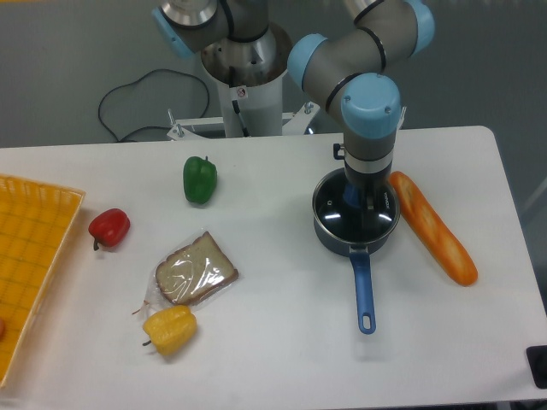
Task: Open the lid
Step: 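Close the gripper around the blue knob of the glass lid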
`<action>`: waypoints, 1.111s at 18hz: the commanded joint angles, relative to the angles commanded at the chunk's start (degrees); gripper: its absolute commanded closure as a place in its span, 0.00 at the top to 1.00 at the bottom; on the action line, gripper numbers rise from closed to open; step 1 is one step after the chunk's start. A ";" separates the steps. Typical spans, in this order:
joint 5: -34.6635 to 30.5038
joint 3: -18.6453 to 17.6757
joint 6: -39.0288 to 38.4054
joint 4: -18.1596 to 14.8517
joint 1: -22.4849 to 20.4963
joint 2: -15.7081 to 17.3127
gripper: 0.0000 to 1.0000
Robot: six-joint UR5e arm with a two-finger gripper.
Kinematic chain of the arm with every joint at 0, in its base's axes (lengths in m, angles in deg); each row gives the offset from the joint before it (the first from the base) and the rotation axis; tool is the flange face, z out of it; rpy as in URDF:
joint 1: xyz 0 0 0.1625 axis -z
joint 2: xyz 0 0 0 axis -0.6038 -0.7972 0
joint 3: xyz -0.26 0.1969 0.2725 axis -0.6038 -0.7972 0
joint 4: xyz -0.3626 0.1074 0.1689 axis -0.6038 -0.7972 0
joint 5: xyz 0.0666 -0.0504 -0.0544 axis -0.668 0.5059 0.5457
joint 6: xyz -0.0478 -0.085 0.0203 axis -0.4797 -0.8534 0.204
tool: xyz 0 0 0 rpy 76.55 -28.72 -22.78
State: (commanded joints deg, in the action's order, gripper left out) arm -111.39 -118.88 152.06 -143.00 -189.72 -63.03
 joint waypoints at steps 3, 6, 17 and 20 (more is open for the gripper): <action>0.00 -0.79 0.88 0.09 -0.09 0.53 1.00; 0.00 -1.15 1.49 0.00 -0.35 0.88 1.00; 0.35 -2.46 0.88 0.18 -0.97 1.14 1.00; 0.35 -2.38 0.70 0.35 -0.88 1.14 1.00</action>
State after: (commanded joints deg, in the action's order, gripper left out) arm -111.03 -121.25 152.76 -142.65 -190.60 -61.89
